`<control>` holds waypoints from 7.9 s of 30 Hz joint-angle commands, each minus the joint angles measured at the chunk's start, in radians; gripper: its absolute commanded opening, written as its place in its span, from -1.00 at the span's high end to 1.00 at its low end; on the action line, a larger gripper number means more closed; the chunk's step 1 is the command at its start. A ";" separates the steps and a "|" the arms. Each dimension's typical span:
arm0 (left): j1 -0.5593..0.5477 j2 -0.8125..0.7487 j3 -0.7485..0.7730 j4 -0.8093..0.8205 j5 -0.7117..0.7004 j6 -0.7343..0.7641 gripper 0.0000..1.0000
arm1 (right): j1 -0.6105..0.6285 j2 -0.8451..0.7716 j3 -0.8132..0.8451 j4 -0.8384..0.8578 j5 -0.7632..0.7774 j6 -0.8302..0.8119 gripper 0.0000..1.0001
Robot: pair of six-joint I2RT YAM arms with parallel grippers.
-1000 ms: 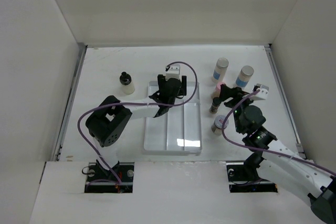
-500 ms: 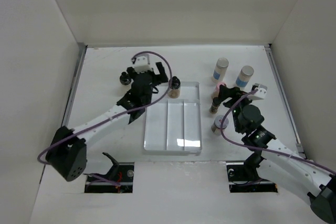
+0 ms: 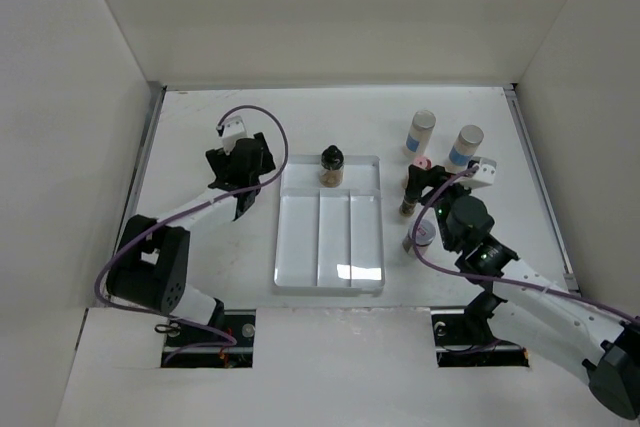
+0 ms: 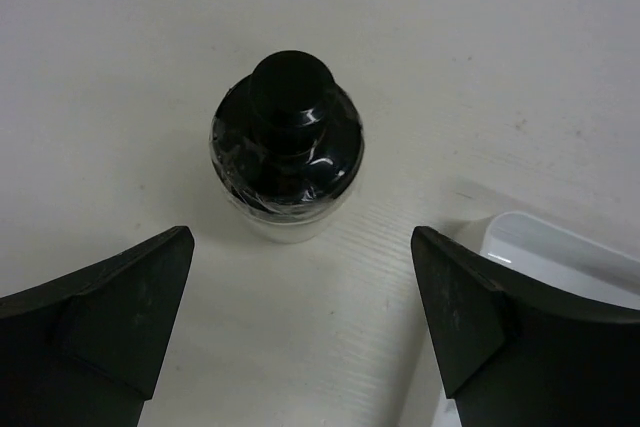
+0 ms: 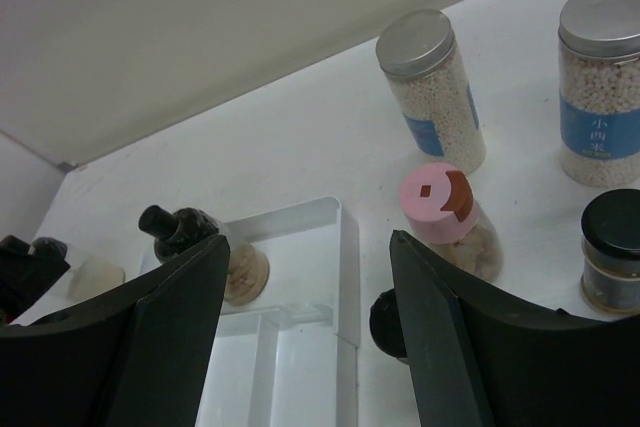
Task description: Organize the condiment bottles
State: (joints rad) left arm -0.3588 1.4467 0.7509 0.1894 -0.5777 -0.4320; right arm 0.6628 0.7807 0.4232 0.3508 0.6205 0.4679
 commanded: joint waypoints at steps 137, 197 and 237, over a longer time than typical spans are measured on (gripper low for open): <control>-0.409 -0.807 -0.636 0.481 -0.215 -0.042 -1.00 | -0.266 0.707 0.795 -0.480 -0.133 -0.097 -0.93; -0.099 -0.878 -0.736 0.369 -0.151 -0.306 -1.00 | 0.475 0.897 0.778 -0.014 0.016 -0.221 -0.12; -0.117 -0.865 -0.714 0.351 -0.116 -0.304 -1.00 | -0.419 0.393 0.568 -0.492 0.047 -0.124 -1.00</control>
State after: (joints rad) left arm -0.4717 0.5785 0.0528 0.5255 -0.7101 -0.7300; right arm 0.3435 1.1339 0.9466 0.0315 0.7326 0.3199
